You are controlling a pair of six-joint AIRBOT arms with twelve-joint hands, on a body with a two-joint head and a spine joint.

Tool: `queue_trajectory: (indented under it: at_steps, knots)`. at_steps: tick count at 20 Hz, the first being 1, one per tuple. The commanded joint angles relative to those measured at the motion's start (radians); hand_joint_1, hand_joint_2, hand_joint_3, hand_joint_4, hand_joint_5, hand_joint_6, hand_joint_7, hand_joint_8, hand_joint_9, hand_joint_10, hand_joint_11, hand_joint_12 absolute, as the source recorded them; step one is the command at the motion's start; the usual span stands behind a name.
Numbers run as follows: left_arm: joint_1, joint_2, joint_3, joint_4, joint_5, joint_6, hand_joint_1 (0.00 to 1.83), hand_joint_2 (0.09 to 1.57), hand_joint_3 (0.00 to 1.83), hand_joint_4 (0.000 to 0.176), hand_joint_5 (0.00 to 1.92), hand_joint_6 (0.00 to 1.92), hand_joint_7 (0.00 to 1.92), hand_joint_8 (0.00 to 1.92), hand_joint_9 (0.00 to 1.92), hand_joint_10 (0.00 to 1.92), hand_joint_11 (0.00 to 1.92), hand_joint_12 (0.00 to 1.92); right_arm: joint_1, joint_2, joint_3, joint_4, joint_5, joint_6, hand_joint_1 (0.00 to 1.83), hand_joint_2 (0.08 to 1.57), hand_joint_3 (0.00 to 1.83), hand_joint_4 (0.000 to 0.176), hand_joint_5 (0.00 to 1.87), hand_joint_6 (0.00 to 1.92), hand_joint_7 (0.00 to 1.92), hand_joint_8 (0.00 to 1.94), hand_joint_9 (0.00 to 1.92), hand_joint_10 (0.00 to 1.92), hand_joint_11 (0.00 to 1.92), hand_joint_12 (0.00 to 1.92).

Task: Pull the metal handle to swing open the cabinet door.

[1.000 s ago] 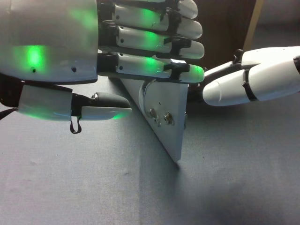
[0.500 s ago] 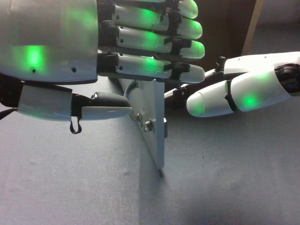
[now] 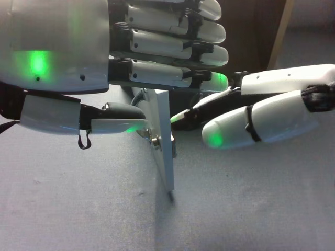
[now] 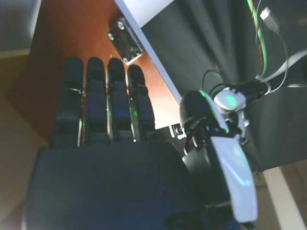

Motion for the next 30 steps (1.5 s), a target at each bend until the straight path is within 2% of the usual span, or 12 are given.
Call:
queue_trajectory:
  at_steps: [1,15,19,28,30]
  knots:
    - [-0.010,0.006,0.000,-0.099,-0.027,0.009,0.00,1.57,0.16,0.000,0.27,0.00,0.27,0.00,0.23,0.00,0.00,0.51,0.020,-0.004,-0.006,0.041,0.040,-0.011,0.00,1.57,0.09,0.000,0.33,0.00,0.32,0.00,0.28,0.00,0.00,0.73]
    - [-0.010,0.006,0.000,-0.099,-0.027,0.009,0.00,1.57,0.15,0.000,0.27,0.00,0.27,0.00,0.24,0.00,0.00,0.57,0.031,-0.042,-0.005,0.048,0.110,-0.164,0.00,1.57,0.11,0.000,0.34,0.00,0.32,0.00,0.28,0.00,0.00,0.74]
    - [-0.010,0.006,0.000,-0.099,-0.027,0.009,0.00,1.57,0.14,0.000,0.26,0.00,0.26,0.00,0.23,0.00,0.00,0.53,0.025,-0.043,0.000,0.211,0.138,-0.314,0.00,1.57,0.11,0.000,0.34,0.01,0.32,0.00,0.28,0.00,0.00,0.71]
    - [-0.010,0.006,0.000,-0.099,-0.027,0.009,0.00,1.57,0.16,0.000,0.28,0.00,0.28,0.00,0.25,0.00,0.00,0.60,0.023,-0.099,0.037,0.241,0.182,-0.368,0.00,1.57,0.10,0.000,0.33,0.00,0.32,0.00,0.28,0.00,0.00,0.73]
    - [-0.010,0.006,0.000,-0.099,-0.027,0.009,0.00,1.57,0.16,0.000,0.27,0.00,0.28,0.00,0.25,0.00,0.00,0.60,0.008,-0.117,0.049,0.313,0.199,-0.443,0.00,1.57,0.10,0.000,0.33,0.00,0.32,0.00,0.28,0.00,0.00,0.74]
